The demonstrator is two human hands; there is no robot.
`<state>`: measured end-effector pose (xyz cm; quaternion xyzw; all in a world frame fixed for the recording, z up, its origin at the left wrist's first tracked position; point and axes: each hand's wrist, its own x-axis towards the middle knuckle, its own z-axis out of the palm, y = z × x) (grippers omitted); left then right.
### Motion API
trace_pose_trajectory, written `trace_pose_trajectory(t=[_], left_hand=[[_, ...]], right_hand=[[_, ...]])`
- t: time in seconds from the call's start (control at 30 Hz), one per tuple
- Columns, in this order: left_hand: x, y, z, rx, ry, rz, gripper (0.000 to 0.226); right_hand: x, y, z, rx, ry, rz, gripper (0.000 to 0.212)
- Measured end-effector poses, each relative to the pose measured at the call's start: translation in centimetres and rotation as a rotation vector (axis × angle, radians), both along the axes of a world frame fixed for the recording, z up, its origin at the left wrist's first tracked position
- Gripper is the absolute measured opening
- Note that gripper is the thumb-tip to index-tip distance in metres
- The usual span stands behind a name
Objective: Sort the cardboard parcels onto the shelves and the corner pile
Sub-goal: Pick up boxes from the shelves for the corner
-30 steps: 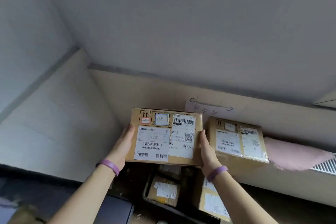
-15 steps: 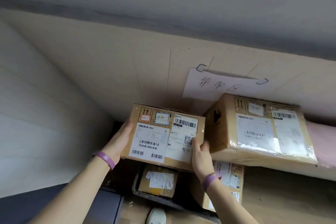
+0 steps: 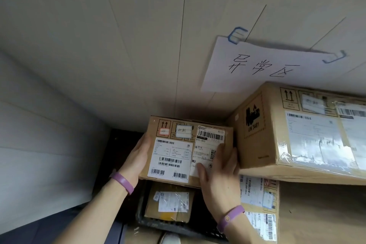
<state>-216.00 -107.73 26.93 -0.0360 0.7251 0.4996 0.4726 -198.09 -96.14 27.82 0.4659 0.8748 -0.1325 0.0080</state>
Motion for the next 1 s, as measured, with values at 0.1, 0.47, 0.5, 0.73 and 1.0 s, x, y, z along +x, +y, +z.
trace_pose_trajectory(t=[0.1,0.47,0.5,0.73,1.0], left_hand=[[-0.2,0.5,0.2,-0.014,0.008,-0.034,0.053],[5.5,-2.0,-0.8,-0.006,0.051,0.075,0.049],[5.8,-2.2,-0.8,-0.013,0.050,0.086,0.049],[5.9,-3.0,-1.3,-0.095,0.131,0.052,0.066],[5.4,-2.8,-1.1,-0.216,0.184,-0.024,0.043]], right_hand=[[0.2,-0.1,-0.9,0.061,0.006,0.011,0.075],[4.7,-2.7,-2.8,0.045,-0.050,0.231,0.091],[4.8,-3.1,-3.1,0.048,-0.038,0.225,0.094],[5.1,-4.9,-2.6,0.066,0.000,0.381,0.102],[5.4,-3.9,-1.9,0.149,-0.011,0.445,0.099]])
